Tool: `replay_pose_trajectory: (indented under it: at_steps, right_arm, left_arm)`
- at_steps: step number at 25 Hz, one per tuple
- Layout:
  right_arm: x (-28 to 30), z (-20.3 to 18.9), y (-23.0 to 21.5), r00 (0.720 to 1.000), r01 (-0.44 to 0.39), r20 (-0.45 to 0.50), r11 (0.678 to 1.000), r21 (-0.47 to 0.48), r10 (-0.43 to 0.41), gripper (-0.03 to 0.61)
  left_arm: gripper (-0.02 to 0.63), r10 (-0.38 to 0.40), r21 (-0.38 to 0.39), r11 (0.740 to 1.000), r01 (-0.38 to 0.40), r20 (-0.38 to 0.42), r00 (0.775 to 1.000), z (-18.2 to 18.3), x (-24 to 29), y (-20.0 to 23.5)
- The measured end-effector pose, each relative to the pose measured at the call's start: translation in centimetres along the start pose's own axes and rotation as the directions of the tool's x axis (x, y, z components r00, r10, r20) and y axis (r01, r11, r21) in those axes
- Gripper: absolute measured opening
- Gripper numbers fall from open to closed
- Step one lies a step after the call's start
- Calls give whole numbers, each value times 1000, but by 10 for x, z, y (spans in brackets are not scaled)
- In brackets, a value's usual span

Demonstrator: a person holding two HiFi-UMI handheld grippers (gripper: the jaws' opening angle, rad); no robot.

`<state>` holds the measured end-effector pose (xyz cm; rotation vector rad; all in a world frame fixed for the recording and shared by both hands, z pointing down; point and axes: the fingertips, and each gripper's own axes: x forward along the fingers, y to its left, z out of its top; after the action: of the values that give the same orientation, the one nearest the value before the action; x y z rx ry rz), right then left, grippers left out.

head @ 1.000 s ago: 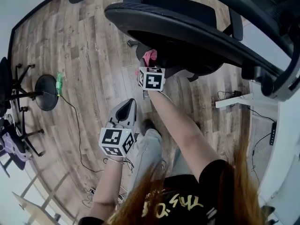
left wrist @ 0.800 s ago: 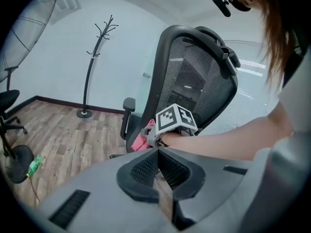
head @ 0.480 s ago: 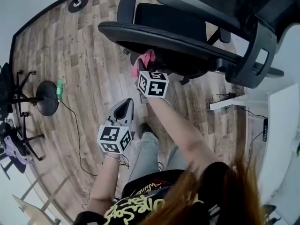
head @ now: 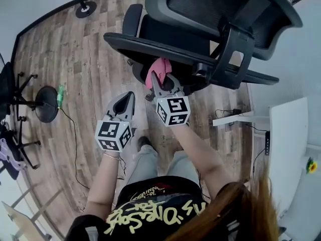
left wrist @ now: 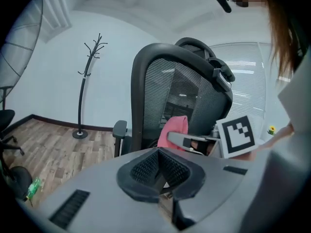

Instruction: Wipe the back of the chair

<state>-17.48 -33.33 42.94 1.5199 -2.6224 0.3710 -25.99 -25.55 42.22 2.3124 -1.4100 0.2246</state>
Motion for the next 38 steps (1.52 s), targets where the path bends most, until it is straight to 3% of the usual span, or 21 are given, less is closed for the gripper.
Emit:
replay_pose_trajectory:
  at_steps: [7,19,29,38]
  right_arm:
    - [-76,48,9,991,-94,88,995,-46,98,64]
    - [-188,115,4,964,-135,193,965,-227,180,64]
    - [-237,125,-22,960,-104,218,945,-310,177,64]
    - [-254,133,-30,953,-99,248,952,-289,175,64]
  left_arm:
    - [-8,-23,43,999,21,52,998,38,-10,-42]
    - [-8,-107,146,985,92,100,989,78,-33,-138]
    - [-8,-187,247,957,150,133,973,103,-37,-209]
    - [-8,-215,256,950,177,130,968,100,-35,-228]
